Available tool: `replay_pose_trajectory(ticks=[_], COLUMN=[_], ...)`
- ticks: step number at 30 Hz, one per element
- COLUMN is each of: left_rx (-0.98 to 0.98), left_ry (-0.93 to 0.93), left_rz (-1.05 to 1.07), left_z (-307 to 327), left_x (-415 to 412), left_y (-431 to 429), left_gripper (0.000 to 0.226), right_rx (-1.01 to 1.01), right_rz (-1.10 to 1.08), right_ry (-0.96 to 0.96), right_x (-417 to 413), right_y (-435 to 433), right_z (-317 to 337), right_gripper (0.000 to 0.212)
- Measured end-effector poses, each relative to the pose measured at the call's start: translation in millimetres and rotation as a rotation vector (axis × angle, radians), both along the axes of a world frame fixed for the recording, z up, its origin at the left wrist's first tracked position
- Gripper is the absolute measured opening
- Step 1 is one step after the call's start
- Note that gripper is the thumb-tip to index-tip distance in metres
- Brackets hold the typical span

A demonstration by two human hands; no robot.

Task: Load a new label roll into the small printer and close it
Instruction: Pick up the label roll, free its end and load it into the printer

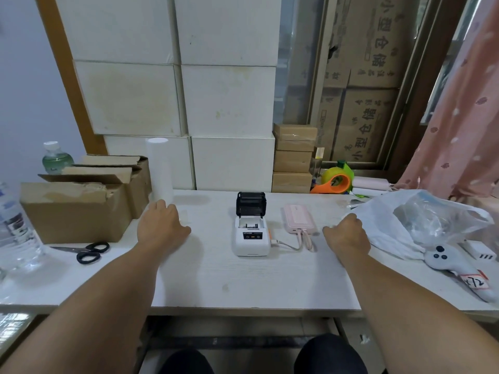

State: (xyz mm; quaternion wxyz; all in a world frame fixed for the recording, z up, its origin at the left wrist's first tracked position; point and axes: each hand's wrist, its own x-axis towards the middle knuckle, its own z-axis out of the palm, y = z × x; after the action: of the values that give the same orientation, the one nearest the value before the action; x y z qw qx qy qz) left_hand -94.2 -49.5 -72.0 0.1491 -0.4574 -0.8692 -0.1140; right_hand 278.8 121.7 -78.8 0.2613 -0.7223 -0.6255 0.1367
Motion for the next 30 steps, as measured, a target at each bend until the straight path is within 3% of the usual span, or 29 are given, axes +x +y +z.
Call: replay_pose_trajectory(ticks=[5, 11, 21, 30], left_rx=[-0.001, -0.014, 0.006, 0.027], left_ry=[0.014, -0.085, -0.044, -0.077], left_rz=[-0.054, -0.09, -0.194, -0.177], left_z=[2.2, 6.7, 5.1, -4.1], left_x=[-8.3, -17.2, -22.5, -25.2], left_y=[-6.4, -15.3, -15.0, -16.8], left_gripper=[0.031, 0.024, 0.028, 0.035], right_rx=[0.218, 0.297, 0.348, 0.248], right_rz=[0.022, 0.165, 0.68, 0.943], right_ry=[-0.069, -0.078, -0.18, -0.234], right_x=[-12.5, -43.2, -140.4, -212.3], right_y=[-8.5, -18.2, -51.1, -82.1], right_z=[12.5, 22.6, 32.2, 35.1], right_gripper=[0.046, 0.034, 0.016, 0.029])
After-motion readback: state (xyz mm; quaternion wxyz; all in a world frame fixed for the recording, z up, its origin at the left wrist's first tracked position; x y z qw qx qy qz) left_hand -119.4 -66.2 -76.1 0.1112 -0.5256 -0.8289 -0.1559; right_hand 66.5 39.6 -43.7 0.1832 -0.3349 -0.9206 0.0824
